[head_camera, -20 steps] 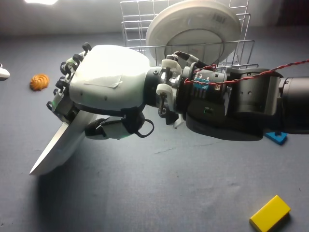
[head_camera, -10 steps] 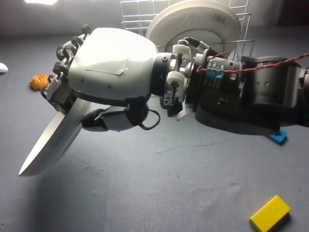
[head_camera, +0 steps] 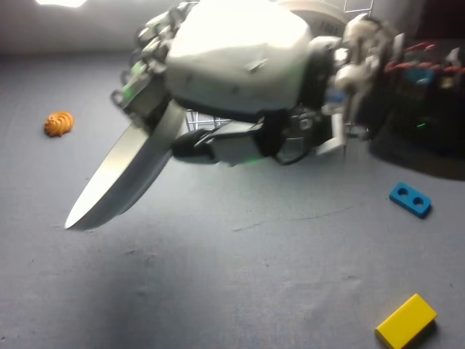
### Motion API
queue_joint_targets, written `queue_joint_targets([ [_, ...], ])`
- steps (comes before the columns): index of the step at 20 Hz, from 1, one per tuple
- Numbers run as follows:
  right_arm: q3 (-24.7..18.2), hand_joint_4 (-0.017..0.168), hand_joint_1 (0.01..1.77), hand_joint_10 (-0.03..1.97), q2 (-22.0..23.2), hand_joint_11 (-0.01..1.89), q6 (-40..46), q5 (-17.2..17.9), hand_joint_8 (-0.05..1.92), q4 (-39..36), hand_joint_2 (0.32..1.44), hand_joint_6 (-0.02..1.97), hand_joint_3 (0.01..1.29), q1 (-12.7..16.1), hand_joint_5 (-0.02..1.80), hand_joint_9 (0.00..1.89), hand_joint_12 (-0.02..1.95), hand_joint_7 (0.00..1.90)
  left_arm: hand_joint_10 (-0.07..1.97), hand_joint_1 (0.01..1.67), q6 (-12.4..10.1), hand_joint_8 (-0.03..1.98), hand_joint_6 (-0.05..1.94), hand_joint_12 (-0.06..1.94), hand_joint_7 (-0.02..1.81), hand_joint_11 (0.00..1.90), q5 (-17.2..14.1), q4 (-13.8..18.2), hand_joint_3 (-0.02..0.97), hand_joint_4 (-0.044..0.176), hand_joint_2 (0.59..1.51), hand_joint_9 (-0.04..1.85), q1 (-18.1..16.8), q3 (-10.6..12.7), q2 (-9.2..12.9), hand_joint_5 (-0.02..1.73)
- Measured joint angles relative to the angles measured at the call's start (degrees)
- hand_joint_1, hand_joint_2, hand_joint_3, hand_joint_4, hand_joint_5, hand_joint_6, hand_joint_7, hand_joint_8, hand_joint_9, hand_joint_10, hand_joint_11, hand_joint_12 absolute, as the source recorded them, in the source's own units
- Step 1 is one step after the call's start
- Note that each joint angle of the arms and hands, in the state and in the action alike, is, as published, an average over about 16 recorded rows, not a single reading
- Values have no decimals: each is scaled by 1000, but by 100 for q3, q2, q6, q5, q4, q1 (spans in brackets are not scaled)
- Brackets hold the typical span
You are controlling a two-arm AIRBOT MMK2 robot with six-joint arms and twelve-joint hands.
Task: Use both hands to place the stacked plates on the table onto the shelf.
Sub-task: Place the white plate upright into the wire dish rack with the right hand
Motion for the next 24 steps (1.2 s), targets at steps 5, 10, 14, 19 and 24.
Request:
queue_joint_targets([
  [5,-156,0,1207,761,599,624,516,-26,972,-9,1040,1029,12,233,945,896,1446,954,12,15,-2,-3,8,387,280,18,-76,156,18,-1,1124,244,-109,-33,62,267],
  [10,-157,1,1207,741,1021,627,1334,-322,964,-26,1040,1019,12,570,945,900,1429,970,12,14,-5,-3,8,382,281,20,-483,477,19,0,1123,242,-440,-88,121,268],
  [14,-93,5,1208,725,1202,631,2008,-717,953,-27,1040,1010,12,859,945,904,1416,990,12,14,-7,-3,8,357,272,21,-1056,910,19,0,1122,230,-854,-129,143,258],
  [19,-3,11,1208,706,1274,639,2689,-1339,941,-17,1040,1000,12,1120,945,915,1402,1010,12,13,-24,-4,8,349,265,20,-1882,1506,18,0,1117,219,-1473,-149,106,249],
  [24,74,15,1208,702,1270,650,3202,-1924,931,0,1040,996,11,1257,945,925,1402,1024,12,13,-103,-3,9,340,258,18,-2632,2007,17,0,1114,213,-1937,-193,58,242],
])
